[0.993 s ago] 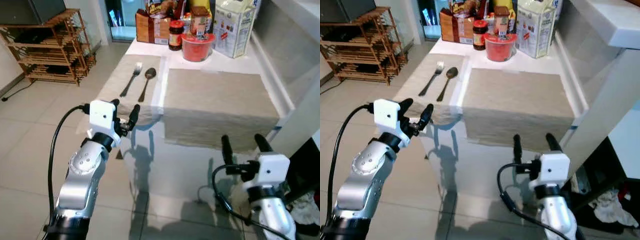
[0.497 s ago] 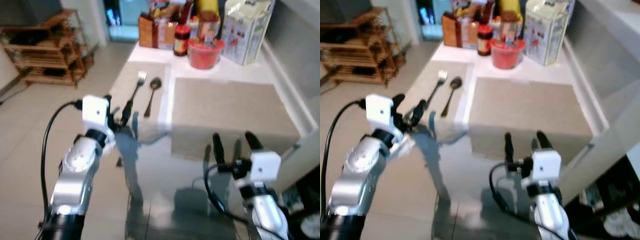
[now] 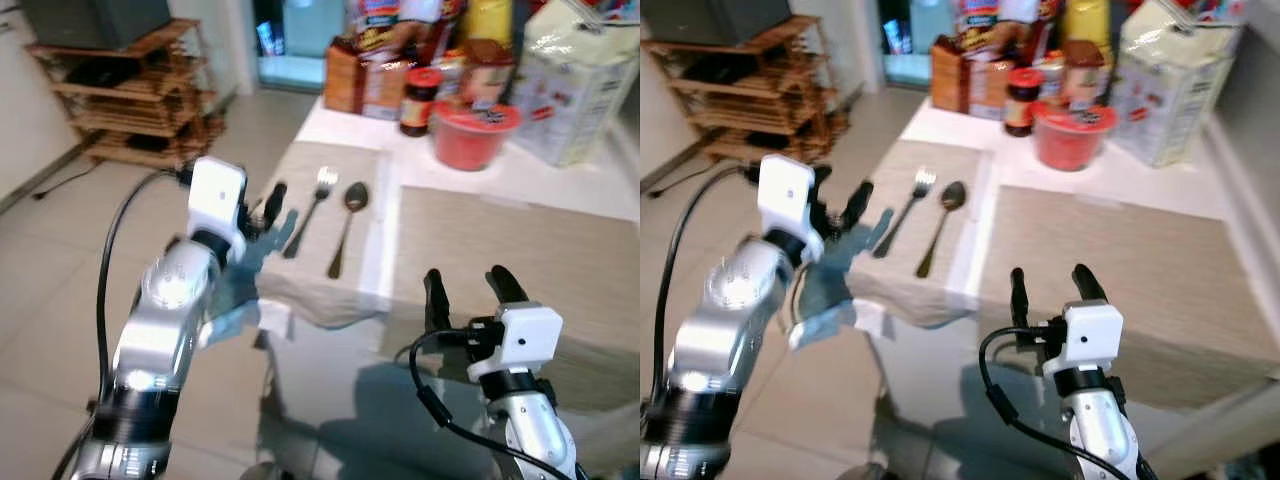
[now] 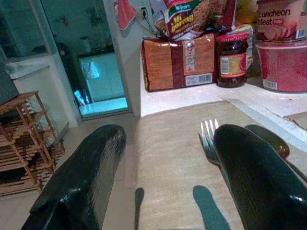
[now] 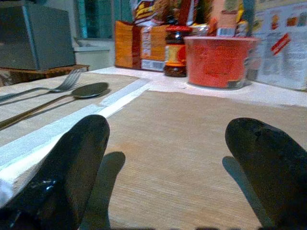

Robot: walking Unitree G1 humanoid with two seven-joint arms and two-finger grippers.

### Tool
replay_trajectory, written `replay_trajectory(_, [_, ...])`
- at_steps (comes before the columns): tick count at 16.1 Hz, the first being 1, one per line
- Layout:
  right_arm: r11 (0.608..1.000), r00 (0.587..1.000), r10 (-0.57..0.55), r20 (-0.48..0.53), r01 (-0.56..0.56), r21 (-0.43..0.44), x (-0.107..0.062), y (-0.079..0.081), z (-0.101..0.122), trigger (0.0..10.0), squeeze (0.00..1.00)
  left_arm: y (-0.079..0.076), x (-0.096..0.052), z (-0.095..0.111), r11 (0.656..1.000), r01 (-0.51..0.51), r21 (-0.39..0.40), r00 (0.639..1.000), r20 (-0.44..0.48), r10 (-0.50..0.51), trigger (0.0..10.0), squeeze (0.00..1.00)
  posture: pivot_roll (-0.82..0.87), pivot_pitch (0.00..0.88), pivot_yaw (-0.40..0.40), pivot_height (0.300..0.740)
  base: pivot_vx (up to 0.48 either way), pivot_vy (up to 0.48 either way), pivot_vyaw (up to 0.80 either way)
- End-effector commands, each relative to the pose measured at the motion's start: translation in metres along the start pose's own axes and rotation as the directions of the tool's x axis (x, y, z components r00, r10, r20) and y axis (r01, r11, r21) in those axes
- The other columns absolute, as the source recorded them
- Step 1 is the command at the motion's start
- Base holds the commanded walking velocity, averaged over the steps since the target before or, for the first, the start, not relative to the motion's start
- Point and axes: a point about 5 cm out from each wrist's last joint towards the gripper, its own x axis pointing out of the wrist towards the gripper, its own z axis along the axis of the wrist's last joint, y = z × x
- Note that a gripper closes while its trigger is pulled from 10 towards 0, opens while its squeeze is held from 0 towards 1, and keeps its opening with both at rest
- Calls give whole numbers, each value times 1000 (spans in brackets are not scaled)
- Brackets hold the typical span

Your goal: Setting the table

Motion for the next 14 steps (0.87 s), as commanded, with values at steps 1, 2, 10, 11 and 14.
replay_trajectory(1, [1000,1000,-17,6,17,-25,-1,-5,3,10000,0,-6,9,3,999,53,-8,998,-32,-53,10000,0,-118,1,43,727,0,0,0])
replay_trajectory(2, [1000,1000,-18,6,18,-25,-1,-5,3,10000,0,-7,15,7,997,75,-14,996,-43,-75,10000,0,-120,6,46,727,0,0,0])
replay_trajectory(10, [998,999,-19,26,20,-51,-16,-5,25,10000,0,-8,62,5,975,130,-183,934,-308,-182,10000,0,-192,46,80,727,0,0,0])
replay_trajectory(11, [998,1000,-22,21,23,-57,-19,-6,26,10000,0,-8,67,3,976,130,-174,925,-333,-183,10000,0,-204,53,84,727,0,0,0])
replay_trajectory(14, [997,999,-38,9,39,-60,-24,-6,28,10000,0,-10,73,-3,979,137,-149,901,-392,-185,10000,0,-222,63,90,727,0,0,0])
